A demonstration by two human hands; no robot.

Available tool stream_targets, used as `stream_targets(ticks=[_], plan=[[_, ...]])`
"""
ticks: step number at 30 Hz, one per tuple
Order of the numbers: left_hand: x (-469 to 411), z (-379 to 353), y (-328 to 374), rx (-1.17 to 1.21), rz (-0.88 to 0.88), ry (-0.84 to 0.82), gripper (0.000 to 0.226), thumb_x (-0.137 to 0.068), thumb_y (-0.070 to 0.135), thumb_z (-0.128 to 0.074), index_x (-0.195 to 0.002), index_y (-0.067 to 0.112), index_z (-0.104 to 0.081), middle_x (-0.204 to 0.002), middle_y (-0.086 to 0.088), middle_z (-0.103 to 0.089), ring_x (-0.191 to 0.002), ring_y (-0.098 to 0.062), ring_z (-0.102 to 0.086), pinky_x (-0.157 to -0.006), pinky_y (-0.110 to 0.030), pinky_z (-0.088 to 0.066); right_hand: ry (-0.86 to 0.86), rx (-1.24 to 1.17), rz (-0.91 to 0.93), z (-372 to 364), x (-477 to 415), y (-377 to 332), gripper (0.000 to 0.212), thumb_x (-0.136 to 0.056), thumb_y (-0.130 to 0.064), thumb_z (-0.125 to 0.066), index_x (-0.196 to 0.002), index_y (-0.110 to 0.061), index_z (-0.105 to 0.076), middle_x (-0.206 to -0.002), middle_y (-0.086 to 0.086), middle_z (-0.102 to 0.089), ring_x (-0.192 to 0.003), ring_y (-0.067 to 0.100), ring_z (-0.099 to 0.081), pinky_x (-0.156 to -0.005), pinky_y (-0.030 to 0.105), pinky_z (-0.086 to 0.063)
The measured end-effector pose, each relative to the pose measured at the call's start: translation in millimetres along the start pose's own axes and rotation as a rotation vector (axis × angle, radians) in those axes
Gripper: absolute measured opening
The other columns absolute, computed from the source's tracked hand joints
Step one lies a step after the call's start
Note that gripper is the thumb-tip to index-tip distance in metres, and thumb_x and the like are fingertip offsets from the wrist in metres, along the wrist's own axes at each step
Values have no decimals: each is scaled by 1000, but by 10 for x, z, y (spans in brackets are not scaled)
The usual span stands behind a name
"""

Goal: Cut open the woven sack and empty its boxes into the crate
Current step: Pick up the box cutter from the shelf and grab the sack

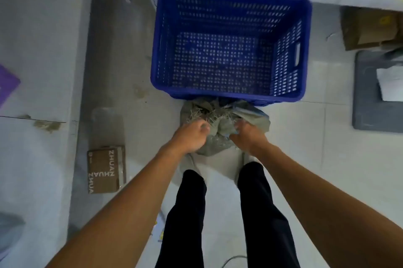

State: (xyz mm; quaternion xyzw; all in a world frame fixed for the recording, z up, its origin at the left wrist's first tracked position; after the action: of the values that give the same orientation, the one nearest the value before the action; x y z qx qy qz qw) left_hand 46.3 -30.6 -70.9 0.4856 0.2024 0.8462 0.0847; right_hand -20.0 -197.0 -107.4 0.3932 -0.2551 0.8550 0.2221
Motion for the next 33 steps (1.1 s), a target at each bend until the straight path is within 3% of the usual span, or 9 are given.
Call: stream_targets(ticks=[4,7,12,17,25,29,33], plan=[[-570,-457,-112,-74,-14,-40,54,-103,29,-48,-155,23,-37,-160,-6,-40,-145,-28,-38,-116,-38,-34,46,-102,-29,-280,-521,187,75,-88,-36,-67,-150,-13,-32,-148,15,-44,-127,35,-51,-99,39,-41],[-944,-633,-184,-104,-34,57,63,-98,21,-55,-157,20,-33,-161,-6,-37,-145,-29,-36,-119,-40,-30,50,-212,-47,-517,-856,332,82,-86,-33,-70,-153,-14,-28,-150,16,-40,-131,38,-46,-104,43,-40],[-1287,-835,-345,-59,-12,166,63,-93,21,-62,-153,18,-41,-148,-10,-52,-134,-30,-50,-109,-42,-43,22,-291,-60,-744,-1173,502,69,-89,-36,-65,-148,-15,-35,-145,15,-47,-128,38,-50,-106,43,-42],[-1428,-856,-382,-44,17,189,59,-94,29,-62,-150,23,-45,-145,-7,-55,-131,-28,-52,-106,-44,-46,24,-267,-51,-716,-1309,546,58,-91,-37,-60,-143,-18,-43,-143,12,-52,-127,34,-51,-105,39,-40],[-1320,-391,9,-106,-7,88,50,-102,32,-53,-151,25,-45,-150,-3,-50,-134,-23,-49,-108,-34,-40,16,-176,-77,-150,-1077,383,40,-96,-32,-54,-134,-20,-52,-131,8,-62,-117,28,-60,-95,36,-47],[-1168,127,342,-196,-53,77,45,-102,32,-52,-147,26,-50,-145,-2,-56,-129,-21,-53,-103,-36,-44,35,-162,-103,357,-887,207,34,-95,-31,-56,-126,-17,-58,-130,9,-63,-114,28,-61,-94,37,-50],[-1277,640,608,-254,-25,57,44,-103,38,-48,-146,29,-49,-141,-2,-58,-122,-23,-57,-97,-36,-49,83,-164,-69,905,-992,-42,31,-96,-28,-52,-123,-14,-60,-125,11,-63,-112,31,-59,-82,35,-45]])
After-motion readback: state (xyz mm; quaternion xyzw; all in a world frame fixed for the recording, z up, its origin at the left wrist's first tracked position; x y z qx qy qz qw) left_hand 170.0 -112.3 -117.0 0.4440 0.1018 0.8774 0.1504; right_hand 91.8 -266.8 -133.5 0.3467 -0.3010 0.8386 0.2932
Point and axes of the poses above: each hand's wrist, its own x-axis away from the middle knuckle, its own z-axis out of the back of the hand, y = z × x, the point moved 9 cm from there along -x, towards the middle knuckle
